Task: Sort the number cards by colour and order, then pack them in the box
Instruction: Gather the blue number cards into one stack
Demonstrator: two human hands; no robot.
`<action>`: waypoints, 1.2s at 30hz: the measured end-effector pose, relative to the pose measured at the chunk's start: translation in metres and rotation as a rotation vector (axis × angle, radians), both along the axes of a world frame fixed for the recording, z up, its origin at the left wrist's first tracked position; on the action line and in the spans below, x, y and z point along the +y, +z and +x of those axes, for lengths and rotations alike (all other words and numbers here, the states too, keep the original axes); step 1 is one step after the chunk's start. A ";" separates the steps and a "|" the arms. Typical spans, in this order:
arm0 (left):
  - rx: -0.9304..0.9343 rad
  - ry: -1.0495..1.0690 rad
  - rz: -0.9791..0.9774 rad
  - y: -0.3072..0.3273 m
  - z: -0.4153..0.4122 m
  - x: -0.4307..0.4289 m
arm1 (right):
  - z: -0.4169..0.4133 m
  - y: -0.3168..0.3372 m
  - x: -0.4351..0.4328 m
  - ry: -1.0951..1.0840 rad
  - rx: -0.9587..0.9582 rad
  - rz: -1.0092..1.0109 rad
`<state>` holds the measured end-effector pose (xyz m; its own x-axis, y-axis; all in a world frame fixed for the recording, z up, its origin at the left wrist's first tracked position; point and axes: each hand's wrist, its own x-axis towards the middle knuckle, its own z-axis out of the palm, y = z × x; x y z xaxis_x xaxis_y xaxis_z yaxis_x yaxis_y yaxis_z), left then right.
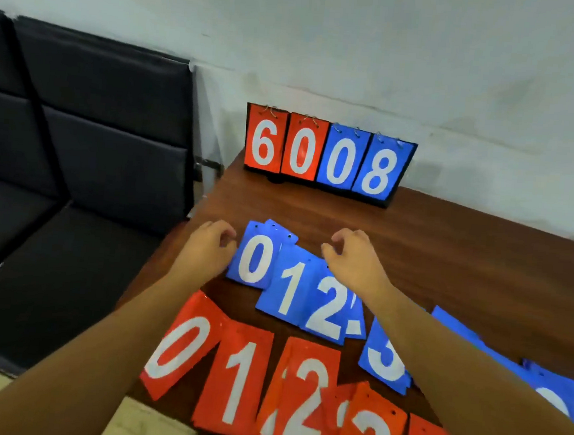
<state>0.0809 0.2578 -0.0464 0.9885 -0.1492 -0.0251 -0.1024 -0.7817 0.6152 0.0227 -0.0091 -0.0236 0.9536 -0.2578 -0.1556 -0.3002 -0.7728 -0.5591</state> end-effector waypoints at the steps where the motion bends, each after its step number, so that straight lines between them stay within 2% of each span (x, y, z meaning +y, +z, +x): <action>1: 0.042 0.003 -0.003 0.007 0.003 0.005 | 0.004 0.011 0.004 -0.023 0.026 0.007; 9: 0.313 -0.050 -0.028 0.066 0.020 0.028 | 0.019 0.073 0.047 -0.160 0.198 0.060; 14: 0.422 -0.104 -0.011 0.053 0.028 0.011 | 0.036 0.061 0.067 -0.143 0.261 0.112; 18: 0.479 -0.057 0.003 0.029 0.029 -0.005 | 0.055 0.035 0.077 -0.088 0.292 0.111; 21: 0.448 -0.014 0.066 0.017 0.024 -0.013 | 0.071 0.018 0.078 -0.031 0.309 0.097; 24: 0.363 -0.009 0.130 0.010 0.019 -0.019 | 0.090 0.008 0.079 0.030 0.349 -0.018; 30: 0.313 0.016 0.091 0.000 0.017 -0.018 | 0.114 -0.004 0.085 0.116 0.370 -0.136; 31: 0.316 0.025 0.074 -0.001 0.017 -0.018 | 0.117 -0.005 0.086 0.136 0.346 -0.103; 36: 0.288 0.117 -0.033 -0.002 0.023 -0.012 | 0.132 0.014 0.091 0.154 0.244 0.339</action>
